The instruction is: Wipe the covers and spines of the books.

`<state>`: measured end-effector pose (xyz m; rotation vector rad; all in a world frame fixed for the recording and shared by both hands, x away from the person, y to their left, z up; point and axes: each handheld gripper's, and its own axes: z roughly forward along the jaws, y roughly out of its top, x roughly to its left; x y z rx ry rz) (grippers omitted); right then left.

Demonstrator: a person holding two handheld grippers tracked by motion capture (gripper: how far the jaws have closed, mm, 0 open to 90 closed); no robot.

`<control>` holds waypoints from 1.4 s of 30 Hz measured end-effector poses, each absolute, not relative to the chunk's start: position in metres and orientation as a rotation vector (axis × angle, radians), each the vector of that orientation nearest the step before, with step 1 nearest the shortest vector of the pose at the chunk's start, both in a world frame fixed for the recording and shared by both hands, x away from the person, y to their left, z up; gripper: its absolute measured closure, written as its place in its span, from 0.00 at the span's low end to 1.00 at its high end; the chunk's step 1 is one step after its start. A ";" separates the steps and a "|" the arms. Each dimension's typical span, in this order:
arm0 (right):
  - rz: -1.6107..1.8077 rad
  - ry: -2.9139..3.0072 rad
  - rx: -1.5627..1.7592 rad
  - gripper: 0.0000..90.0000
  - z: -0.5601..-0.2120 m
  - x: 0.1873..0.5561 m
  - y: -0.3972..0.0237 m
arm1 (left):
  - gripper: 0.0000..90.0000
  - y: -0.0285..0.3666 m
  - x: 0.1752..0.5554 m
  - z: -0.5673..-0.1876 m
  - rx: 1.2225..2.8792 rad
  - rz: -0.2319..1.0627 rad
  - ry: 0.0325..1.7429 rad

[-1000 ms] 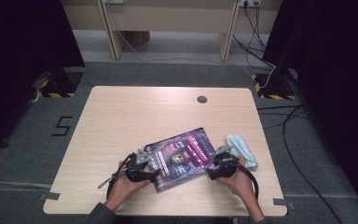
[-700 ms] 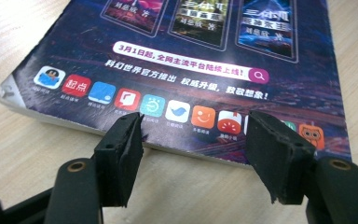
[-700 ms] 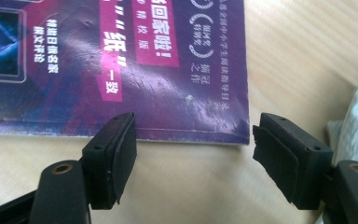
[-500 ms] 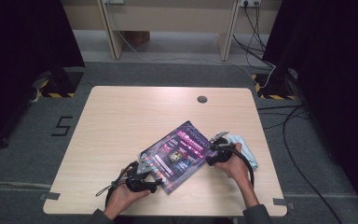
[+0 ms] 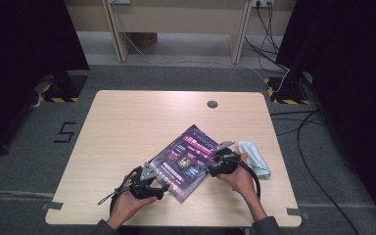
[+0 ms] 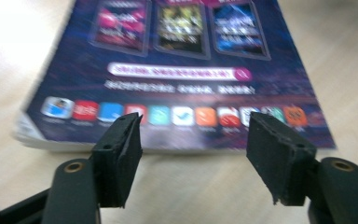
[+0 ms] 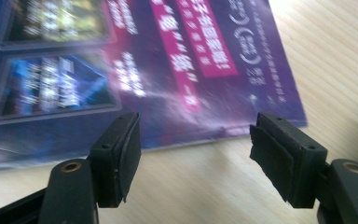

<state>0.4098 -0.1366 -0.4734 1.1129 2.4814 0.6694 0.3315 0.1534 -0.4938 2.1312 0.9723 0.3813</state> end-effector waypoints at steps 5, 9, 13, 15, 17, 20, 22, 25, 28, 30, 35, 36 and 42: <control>0.706 2.492 1.092 0.36 -0.475 0.404 -0.125 | 0.30 0.165 0.349 -0.490 2.089 0.437 1.011; 0.739 2.500 1.102 0.36 -0.479 0.401 -0.117 | 0.29 0.180 0.370 -0.489 2.046 0.488 1.089; 0.720 2.532 1.071 0.35 -0.487 0.399 -0.109 | 0.32 0.191 0.392 -0.495 2.036 0.438 1.129; 0.727 2.530 1.074 0.35 -0.487 0.400 -0.109 | 0.33 0.192 0.395 -0.497 2.048 0.422 1.129; 0.739 2.534 1.099 0.34 -0.488 0.401 -0.111 | 0.37 0.193 0.399 -0.502 2.072 0.380 1.136; 0.771 2.537 1.123 0.33 -0.490 0.402 -0.115 | 0.51 0.190 0.394 -0.501 2.088 0.346 1.080; 0.773 2.540 1.124 0.33 -0.490 0.402 -0.117 | 0.52 0.185 0.388 -0.500 2.121 0.383 1.054; 0.749 2.545 1.130 0.33 -0.489 0.402 -0.119 | 0.52 0.178 0.379 -0.500 2.146 0.363 1.051; 0.733 2.546 1.157 0.32 -0.488 0.404 -0.130 | 0.52 0.172 0.367 -0.499 2.164 0.361 1.038; 0.727 2.545 1.164 0.32 -0.487 0.404 -0.133 | 0.52 0.166 0.359 -0.499 2.178 0.358 1.021; 0.695 2.520 1.174 0.32 -0.486 0.404 -0.146 | 0.52 0.155 0.341 -0.498 2.189 0.305 0.980; 0.685 2.512 1.165 0.32 -0.486 0.404 -0.148 | 0.53 0.153 0.337 -0.498 2.188 0.286 0.971; 0.654 2.472 1.193 0.32 -0.485 0.405 -0.159 | 0.53 0.142 0.321 -0.501 2.193 0.191 0.929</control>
